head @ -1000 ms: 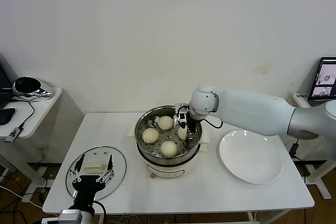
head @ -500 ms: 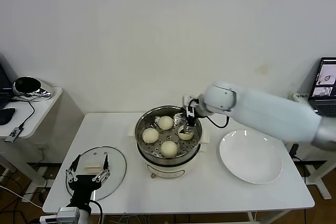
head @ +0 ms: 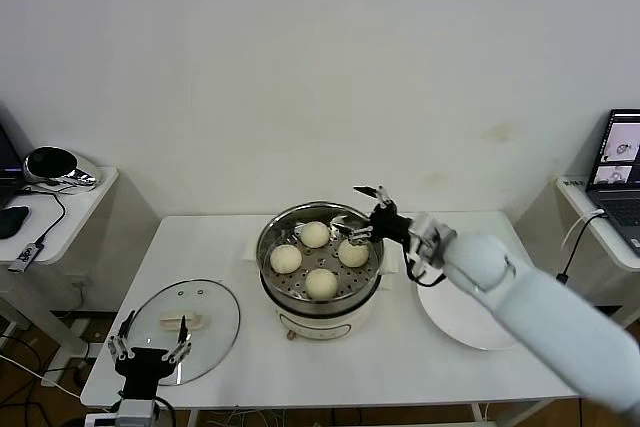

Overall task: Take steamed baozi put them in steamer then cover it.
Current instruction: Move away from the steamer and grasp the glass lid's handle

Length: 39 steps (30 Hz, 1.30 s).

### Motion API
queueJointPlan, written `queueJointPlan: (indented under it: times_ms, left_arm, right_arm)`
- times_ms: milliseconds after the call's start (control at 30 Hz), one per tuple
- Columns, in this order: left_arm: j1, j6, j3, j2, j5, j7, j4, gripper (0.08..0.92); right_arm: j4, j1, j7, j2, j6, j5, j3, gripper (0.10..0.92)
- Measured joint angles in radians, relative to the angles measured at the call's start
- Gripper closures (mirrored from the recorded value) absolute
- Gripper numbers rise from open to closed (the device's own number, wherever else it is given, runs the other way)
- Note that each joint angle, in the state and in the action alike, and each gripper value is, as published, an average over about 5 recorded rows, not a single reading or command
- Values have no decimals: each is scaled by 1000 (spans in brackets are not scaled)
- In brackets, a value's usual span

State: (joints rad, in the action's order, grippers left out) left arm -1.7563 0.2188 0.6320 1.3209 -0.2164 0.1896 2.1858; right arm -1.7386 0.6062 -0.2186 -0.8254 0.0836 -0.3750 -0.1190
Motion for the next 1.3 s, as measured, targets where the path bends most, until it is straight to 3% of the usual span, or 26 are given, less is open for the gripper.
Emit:
queueJointPlan:
  times_ms: [467,800,1300]
  left_arm:
    - [-91,-154,133,-95,-584,-32,-149,177]
    - [35,-250,105,-174,-842,-28,-305,177]
    - [210,-284,3,-241,-938,-53,-478,177]
  right_arm:
    - [-103,672,70,-365,-200,150,777,203]
    - [-155,831,119,-487,-240,190,1000,203]
    - [-193,932,147,-567,-261,202,1108,203]
